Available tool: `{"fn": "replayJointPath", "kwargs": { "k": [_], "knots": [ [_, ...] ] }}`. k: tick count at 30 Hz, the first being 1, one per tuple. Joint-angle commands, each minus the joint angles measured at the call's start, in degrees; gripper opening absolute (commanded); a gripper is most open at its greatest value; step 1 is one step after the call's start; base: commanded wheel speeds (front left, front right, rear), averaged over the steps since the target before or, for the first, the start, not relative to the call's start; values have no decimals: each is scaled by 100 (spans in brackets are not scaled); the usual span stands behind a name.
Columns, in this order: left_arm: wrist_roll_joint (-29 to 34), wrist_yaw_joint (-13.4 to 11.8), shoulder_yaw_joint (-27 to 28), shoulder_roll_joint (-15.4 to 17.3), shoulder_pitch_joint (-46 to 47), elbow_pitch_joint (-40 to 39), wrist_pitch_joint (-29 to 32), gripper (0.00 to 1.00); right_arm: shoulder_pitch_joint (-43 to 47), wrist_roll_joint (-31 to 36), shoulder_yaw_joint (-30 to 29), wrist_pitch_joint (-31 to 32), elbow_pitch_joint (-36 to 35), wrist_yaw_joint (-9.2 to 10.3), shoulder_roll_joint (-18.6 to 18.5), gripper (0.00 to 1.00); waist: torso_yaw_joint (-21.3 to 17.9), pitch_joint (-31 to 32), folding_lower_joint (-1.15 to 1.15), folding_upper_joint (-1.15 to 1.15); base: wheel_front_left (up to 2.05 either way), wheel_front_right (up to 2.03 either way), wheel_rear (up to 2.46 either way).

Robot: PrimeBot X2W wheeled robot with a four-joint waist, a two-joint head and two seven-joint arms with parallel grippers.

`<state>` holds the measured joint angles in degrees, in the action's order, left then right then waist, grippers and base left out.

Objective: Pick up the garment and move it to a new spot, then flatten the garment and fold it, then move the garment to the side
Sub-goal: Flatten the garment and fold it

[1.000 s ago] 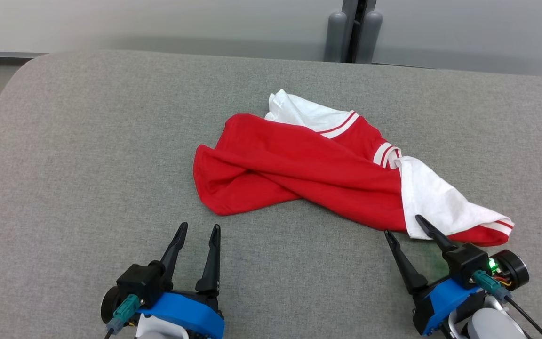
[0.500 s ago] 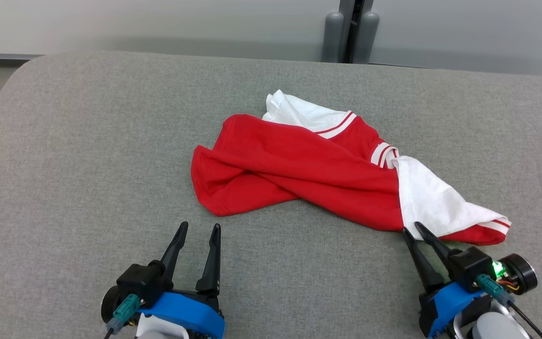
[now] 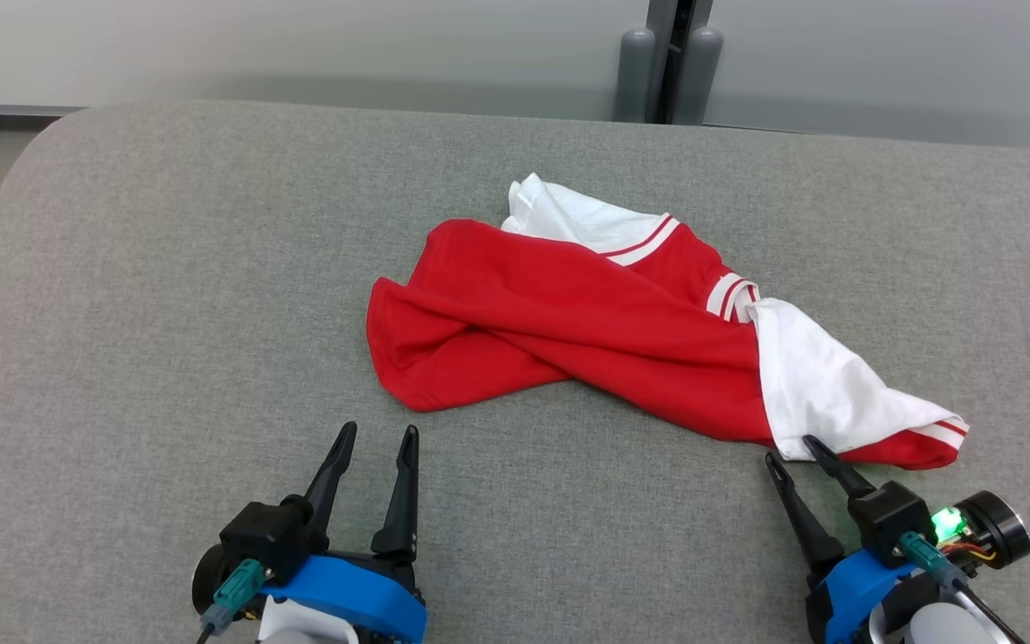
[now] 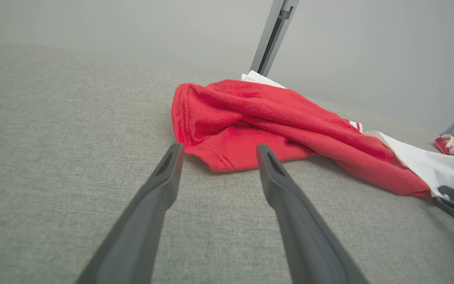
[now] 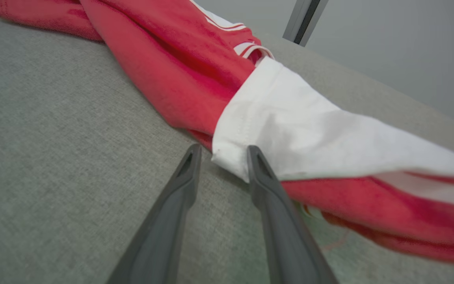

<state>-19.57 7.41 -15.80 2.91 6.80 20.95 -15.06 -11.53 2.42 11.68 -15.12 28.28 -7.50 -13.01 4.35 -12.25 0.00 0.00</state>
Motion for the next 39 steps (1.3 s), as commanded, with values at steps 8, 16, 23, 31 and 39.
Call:
{"fn": "replayJointPath", "kwargs": {
  "k": [8,16,23,31,39],
  "knots": [
    [-13,15,37,2,-34,7,-15,100,-166,287,-70,-2,165,2,46,37,9,-6,0,0,0,0,0],
    [16,15,95,1,-54,-35,-15,100,-208,47,18,-3,-621,2,50,0,-37,32,0,0,0,0,0],
    [69,15,170,1,-162,-37,-15,100,373,-685,864,-1,-2446,1,-574,0,-261,203,0,0,0,0,0],
    [84,15,199,2,-94,-92,-15,100,1713,-1406,1405,-2,-2832,2,-1592,0,-566,165,0,0,0,0,0],
    [145,15,247,3,2,-84,-15,100,2077,-1735,391,-2,-2282,2,-1688,0,-738,7,0,0,0,0,0]
  ]
}}
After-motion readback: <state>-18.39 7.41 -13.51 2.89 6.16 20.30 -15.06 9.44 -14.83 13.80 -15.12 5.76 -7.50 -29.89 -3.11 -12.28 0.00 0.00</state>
